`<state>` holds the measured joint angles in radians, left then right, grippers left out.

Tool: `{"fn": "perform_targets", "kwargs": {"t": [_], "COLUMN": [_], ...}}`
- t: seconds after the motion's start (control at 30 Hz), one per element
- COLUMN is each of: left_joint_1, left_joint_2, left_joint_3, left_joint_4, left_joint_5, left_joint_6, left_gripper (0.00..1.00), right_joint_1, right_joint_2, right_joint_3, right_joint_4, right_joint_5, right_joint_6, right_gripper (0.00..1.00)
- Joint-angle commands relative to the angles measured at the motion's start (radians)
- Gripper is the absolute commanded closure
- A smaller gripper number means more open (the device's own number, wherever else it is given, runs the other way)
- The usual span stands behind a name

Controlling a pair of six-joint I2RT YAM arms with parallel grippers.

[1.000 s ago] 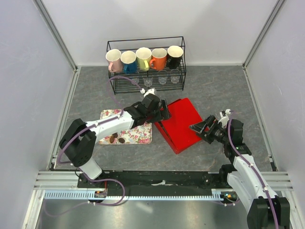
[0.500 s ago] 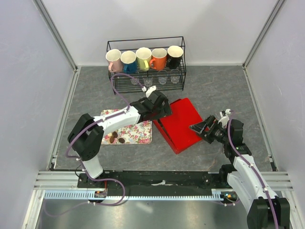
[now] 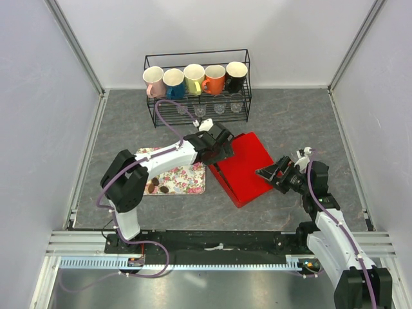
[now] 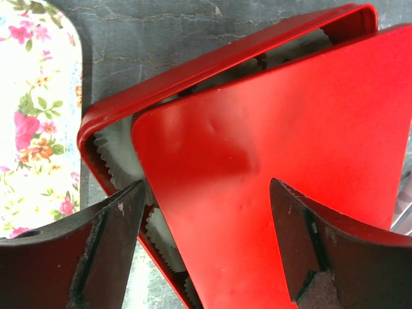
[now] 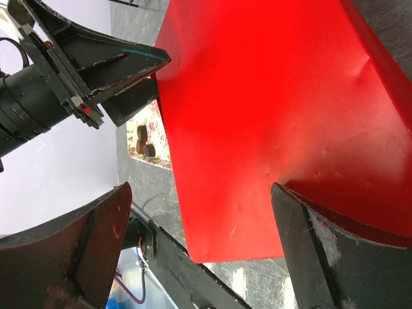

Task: Pack the chocolate
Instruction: Close the box lid on the packing box.

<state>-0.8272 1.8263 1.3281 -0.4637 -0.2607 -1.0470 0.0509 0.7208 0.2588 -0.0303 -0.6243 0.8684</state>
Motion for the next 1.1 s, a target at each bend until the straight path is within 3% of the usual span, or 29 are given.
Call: {"fn": "perform_targets", "kwargs": {"t": [0.0,0.23,0.53,1.07], "left_joint_1": [-0.004,-0.004,-0.003,-0.004], "left_joint_2": [-0.007,-0.032,-0.100,-0.194], "left_joint_3": [0.000,-0.055,-0.147,-0.259], "left_joint_4": [-0.029,-0.004,0.077,0.160], "left_joint_5": [-0.051,-0.063,-0.080,-0.078], "left_joint_6": [-0.103,-0.211,-0.327,-0.370], "left_gripper": [0.18,0.25,0.42,0.85], "right_joint_1": [0.013,0.024,0.030,0.029], "right_joint_2": [0.017,0.012,0.014,0.046], "right_joint_3": [-0.007,-0.001,0.020,0.146], "right_joint_4": [-0.126,-0.123,-0.132,-0.217], "right_joint_5": [0.057,0.060,0.058,0.080], "right_joint_6": [-0.046,-0.048,-0.057,-0.166], "right_gripper": [0.02,0.02,0.02,0.02]}}
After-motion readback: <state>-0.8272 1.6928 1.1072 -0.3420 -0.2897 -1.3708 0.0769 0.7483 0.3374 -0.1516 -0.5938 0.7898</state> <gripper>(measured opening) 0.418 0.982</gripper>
